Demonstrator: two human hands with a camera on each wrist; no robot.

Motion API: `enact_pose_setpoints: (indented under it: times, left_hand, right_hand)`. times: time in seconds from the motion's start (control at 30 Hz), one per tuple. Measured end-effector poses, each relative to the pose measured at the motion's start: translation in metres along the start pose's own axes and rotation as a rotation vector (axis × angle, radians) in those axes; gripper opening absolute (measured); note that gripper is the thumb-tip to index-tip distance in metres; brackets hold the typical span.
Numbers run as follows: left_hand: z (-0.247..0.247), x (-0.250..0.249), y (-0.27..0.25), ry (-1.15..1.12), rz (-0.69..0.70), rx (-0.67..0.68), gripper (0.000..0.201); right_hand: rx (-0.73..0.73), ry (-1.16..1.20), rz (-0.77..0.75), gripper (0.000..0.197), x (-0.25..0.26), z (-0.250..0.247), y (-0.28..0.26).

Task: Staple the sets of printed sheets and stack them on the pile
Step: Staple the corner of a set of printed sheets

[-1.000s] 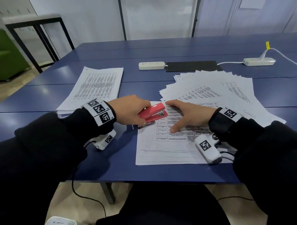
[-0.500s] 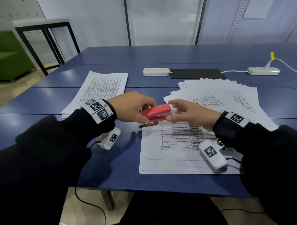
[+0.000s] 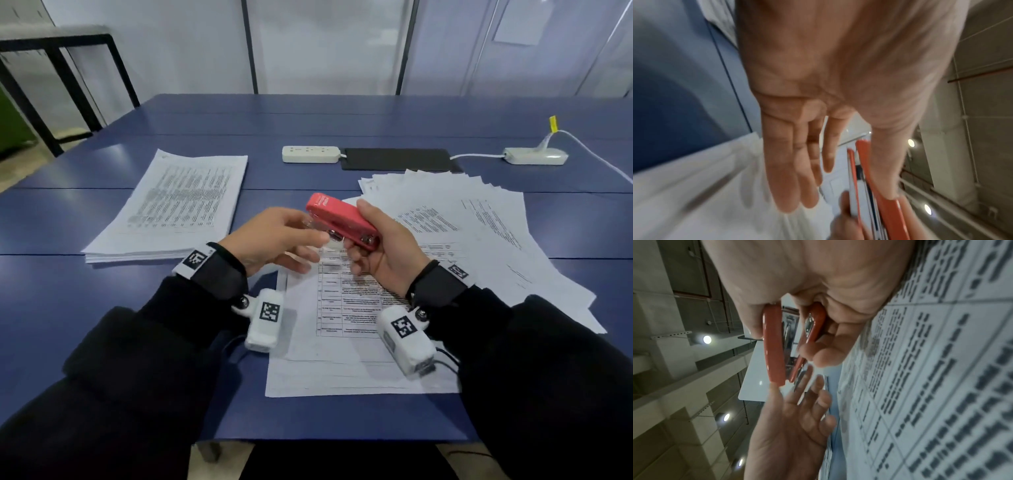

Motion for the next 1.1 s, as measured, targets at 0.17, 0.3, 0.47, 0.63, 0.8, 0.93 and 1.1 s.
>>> enact_pose_setpoints:
  times: [0.17, 0.3, 0.47, 0.63, 0.8, 0.93, 1.1]
  left_hand:
    - [0.018, 0.019, 0.002, -0.155, -0.057, -0.100, 0.018]
    - [0.016, 0.020, 0.003, -0.215, -0.025, -0.163, 0.017]
    - [0.012, 0.021, 0.002, -0.185, -0.008, -0.210, 0.024]
    - [0.008, 0.021, 0.001, -0.175, -0.039, -0.228, 0.022]
    - [-0.005, 0.020, -0.003, -0.159, -0.056, -0.285, 0.006]
    - [-0.013, 0.014, -0.014, -0.124, -0.044, -0.359, 0.001]
    - [-0.021, -0.004, -0.067, -0.034, 0.138, -0.498, 0.008]
  right_hand:
    - [-0.014, -0.057, -0.074, 0.049, -0.001, -0.002, 0.000]
    - [-0.012, -0.116, -0.104, 0.048, -0.001, -0.002, -0.002]
    - [-0.010, -0.176, -0.148, 0.063, -0.002, 0.000, -0.003]
    - [-0.030, -0.201, -0.177, 0.048, -0.004, 0.000, -0.004]
    - [-0.046, -0.182, -0.185, 0.044, -0.005, -0.002, -0.004]
    - [-0.040, -0.180, -0.173, 0.040, -0.005, -0.003, -0.005]
    - [-0.028, -0.194, -0.194, 0.040, -0.003, -0.008, -0.004]
Point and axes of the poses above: each hand's wrist, its own y-axis towards the middle knuckle, its own z-axis out of the palm, x = y × z, the point moved 2 cm from there along y, towards the middle knuckle, and after that the axes turned 14 degrees about z, right-handed, at the moved point
